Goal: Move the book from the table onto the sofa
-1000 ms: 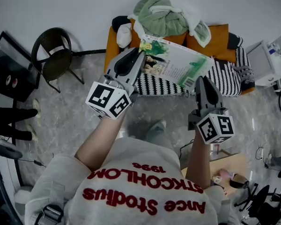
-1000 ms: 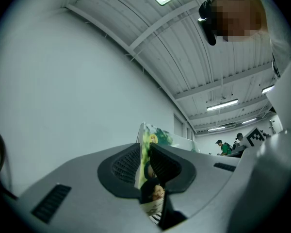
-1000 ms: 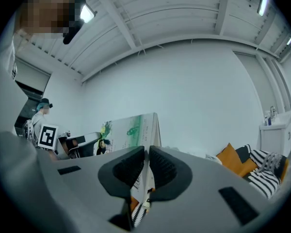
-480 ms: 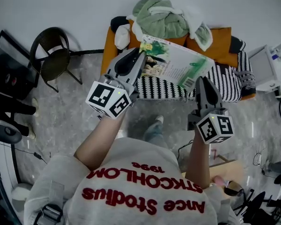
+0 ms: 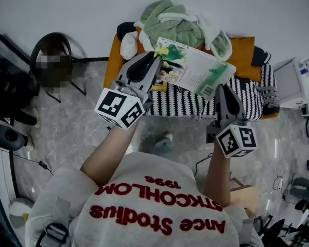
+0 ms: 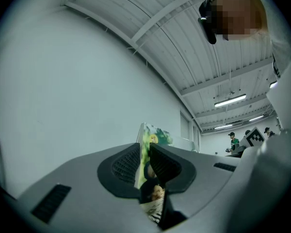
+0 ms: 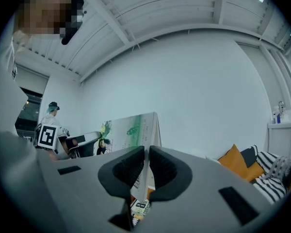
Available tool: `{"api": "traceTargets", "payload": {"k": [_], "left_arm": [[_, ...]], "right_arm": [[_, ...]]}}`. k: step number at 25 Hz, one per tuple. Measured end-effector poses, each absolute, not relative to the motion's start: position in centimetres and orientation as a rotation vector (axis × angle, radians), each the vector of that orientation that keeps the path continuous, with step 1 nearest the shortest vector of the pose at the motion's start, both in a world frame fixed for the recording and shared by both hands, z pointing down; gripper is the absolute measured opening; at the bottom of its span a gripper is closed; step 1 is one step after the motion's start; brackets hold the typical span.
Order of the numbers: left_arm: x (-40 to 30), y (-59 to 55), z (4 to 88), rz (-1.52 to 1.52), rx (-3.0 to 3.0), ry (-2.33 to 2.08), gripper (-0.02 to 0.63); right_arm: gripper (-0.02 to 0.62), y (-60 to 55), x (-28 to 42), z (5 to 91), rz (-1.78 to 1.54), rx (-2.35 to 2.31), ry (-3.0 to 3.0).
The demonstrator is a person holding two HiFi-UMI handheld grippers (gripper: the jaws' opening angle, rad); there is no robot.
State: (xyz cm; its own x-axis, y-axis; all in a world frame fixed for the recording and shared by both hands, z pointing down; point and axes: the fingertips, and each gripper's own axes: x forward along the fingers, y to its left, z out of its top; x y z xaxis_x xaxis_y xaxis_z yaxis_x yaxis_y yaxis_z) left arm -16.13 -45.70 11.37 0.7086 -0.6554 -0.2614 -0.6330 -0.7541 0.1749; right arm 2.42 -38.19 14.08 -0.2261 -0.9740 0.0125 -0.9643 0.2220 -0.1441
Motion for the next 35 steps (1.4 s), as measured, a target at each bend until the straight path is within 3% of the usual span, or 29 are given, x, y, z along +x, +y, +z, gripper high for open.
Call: {"api": "traceTargets", "payload": {"k": [20, 35], "left_arm": [[-3.4, -56.5, 10.3, -0.510, 2.789, -1.148, 0.066], [-0.2, -59.9, 11.5, -0.487, 2.802, -1.085, 0.066]], "right_arm": [[0.058, -49.9, 15.5, 12.9, -0.202, -1.844, 2.448], [0.058, -52.5, 18.5, 14.0, -0.228, -1.892, 2.390]]}}
